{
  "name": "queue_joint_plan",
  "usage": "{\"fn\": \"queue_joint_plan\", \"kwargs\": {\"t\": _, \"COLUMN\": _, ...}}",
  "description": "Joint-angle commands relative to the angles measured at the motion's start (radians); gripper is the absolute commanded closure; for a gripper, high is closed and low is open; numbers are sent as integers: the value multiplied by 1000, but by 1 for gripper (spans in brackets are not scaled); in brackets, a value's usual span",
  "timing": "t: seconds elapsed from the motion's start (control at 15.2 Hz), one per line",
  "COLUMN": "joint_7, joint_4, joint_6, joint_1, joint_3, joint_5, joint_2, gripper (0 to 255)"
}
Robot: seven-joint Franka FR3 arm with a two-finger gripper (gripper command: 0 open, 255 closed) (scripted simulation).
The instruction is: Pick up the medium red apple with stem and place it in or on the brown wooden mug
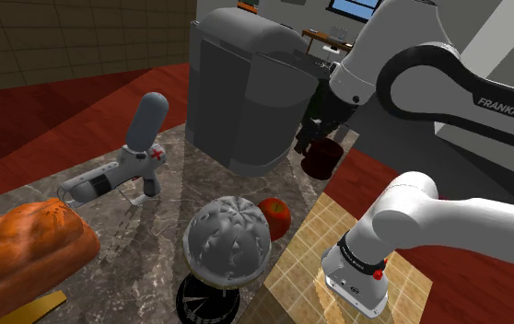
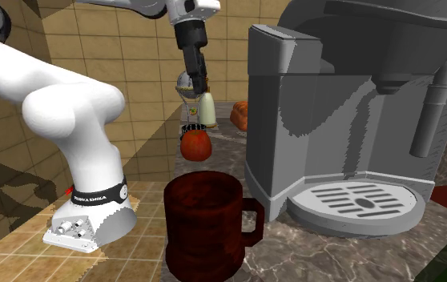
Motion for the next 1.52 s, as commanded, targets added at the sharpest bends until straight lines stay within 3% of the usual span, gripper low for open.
{"fn": "queue_joint_plan", "kwargs": {"t": 0.0, "joint_7": 59, "joint_4": -41, "joint_6": 19, "joint_1": 23, "joint_3": 47, "joint_5": 48, "joint_2": -30, "gripper": 0}}
{"fn": "queue_joint_plan", "kwargs": {"t": 0.59, "joint_7": 353, "joint_4": -175, "joint_6": 127, "joint_1": 175, "joint_3": 326, "joint_5": 310, "joint_2": -99, "gripper": 0}}
{"fn": "queue_joint_plan", "kwargs": {"t": 1.12, "joint_7": 347, "joint_4": -249, "joint_6": 255, "joint_1": 189, "joint_3": 389, "joint_5": 369, "joint_2": -41, "gripper": 0}}
{"fn": "queue_joint_plan", "kwargs": {"t": 1.45, "joint_7": 347, "joint_4": -249, "joint_6": 255, "joint_1": 189, "joint_3": 388, "joint_5": 369, "joint_2": -41, "gripper": 0}}
